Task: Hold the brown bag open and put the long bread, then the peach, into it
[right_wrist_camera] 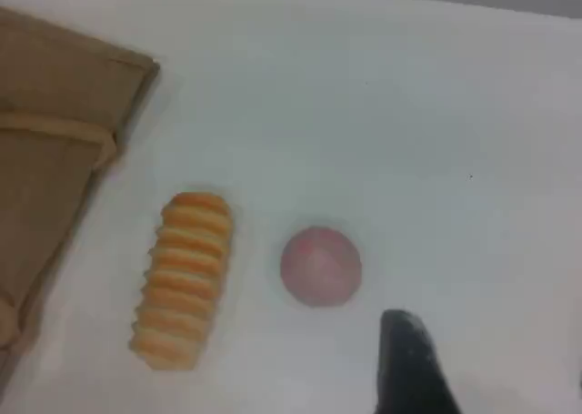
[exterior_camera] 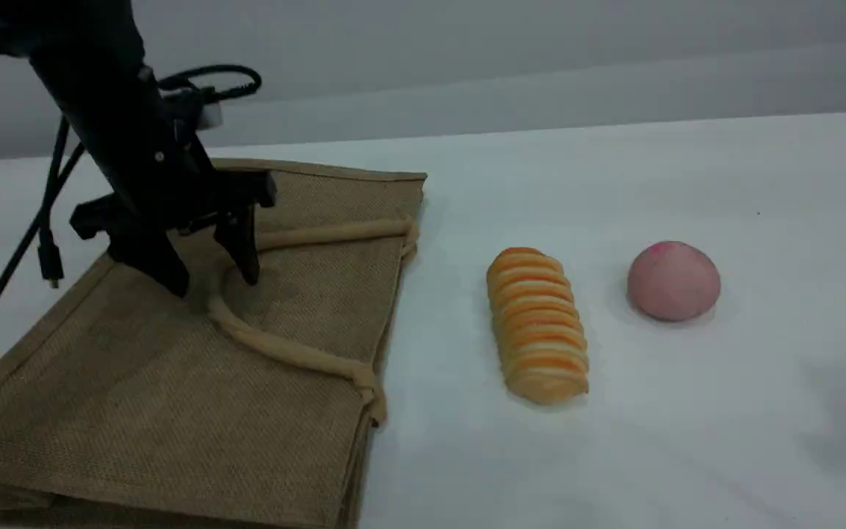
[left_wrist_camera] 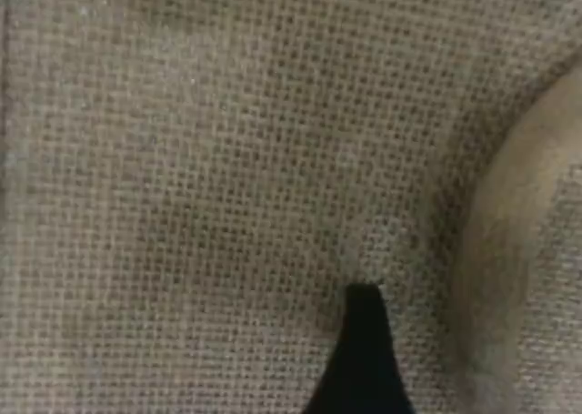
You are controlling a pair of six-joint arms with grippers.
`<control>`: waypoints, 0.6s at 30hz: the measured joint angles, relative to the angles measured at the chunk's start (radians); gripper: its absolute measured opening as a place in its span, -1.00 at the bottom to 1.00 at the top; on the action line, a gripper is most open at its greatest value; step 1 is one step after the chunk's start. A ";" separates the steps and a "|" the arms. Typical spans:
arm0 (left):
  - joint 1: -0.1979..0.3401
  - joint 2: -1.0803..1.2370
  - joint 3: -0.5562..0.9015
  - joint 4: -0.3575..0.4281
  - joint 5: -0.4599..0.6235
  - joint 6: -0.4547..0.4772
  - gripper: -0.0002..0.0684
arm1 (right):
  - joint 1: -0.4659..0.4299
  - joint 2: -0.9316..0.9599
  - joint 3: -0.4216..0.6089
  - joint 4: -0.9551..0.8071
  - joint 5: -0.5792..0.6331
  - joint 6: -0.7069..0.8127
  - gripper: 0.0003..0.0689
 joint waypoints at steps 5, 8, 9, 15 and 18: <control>0.000 0.020 0.000 0.000 -0.001 0.000 0.52 | 0.000 0.000 0.000 0.000 0.000 0.000 0.00; 0.000 0.023 0.000 0.000 -0.009 0.000 0.49 | 0.000 0.000 0.000 0.000 0.000 0.000 0.00; 0.000 0.023 0.000 0.000 -0.011 0.000 0.46 | 0.000 0.000 0.000 0.000 0.000 0.000 0.00; 0.000 0.024 0.000 -0.002 -0.012 0.000 -0.11 | 0.000 0.000 0.000 0.000 0.000 -0.001 0.00; 0.000 0.024 0.000 -0.003 -0.012 0.000 -0.50 | 0.000 0.000 0.000 0.000 0.000 0.000 0.00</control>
